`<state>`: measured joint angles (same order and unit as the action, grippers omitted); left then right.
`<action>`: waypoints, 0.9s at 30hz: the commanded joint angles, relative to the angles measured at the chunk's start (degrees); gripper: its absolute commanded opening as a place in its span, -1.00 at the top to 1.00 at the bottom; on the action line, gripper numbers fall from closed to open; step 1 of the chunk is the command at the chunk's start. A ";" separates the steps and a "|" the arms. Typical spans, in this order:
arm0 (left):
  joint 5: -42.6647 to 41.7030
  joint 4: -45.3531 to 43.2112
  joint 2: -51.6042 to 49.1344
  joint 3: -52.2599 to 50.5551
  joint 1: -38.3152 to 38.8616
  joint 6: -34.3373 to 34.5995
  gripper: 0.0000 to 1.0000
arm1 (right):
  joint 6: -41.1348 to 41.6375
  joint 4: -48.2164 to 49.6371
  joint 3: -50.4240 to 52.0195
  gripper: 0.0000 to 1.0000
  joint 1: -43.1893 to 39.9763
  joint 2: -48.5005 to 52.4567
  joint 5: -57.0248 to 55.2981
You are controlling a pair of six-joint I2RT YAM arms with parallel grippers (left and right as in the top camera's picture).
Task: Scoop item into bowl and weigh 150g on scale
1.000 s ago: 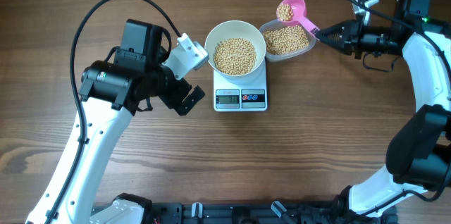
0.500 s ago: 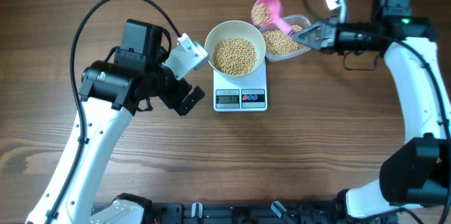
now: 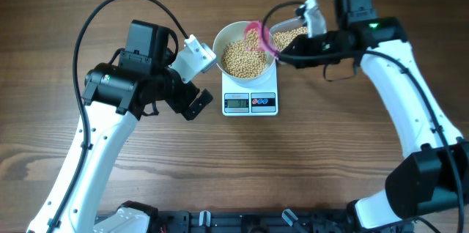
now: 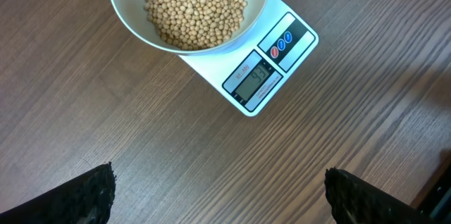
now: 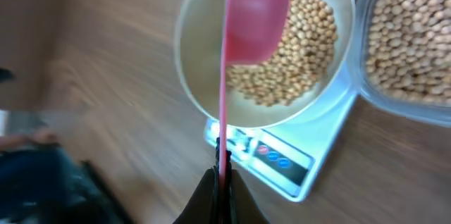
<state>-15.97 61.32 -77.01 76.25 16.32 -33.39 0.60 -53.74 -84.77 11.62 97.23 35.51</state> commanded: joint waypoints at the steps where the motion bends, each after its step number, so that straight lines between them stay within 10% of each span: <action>1: -0.50 0.02 0.74 -0.11 -0.09 -0.87 -1.00 | -5.40 0.13 0.02 0.91 4.52 -0.72 -13.77; 11: -0.50 0.02 0.74 -0.11 -0.09 -0.90 -1.00 | -10.67 0.66 -0.68 0.91 10.21 -2.03 -32.83; 27: -0.50 0.02 0.74 -0.11 -0.09 -0.90 -1.00 | -17.33 3.08 -0.72 0.91 10.45 -7.67 -28.46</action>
<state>-15.99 61.32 -77.01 76.25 16.32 -33.39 -14.68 -50.37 -84.77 21.61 90.35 3.53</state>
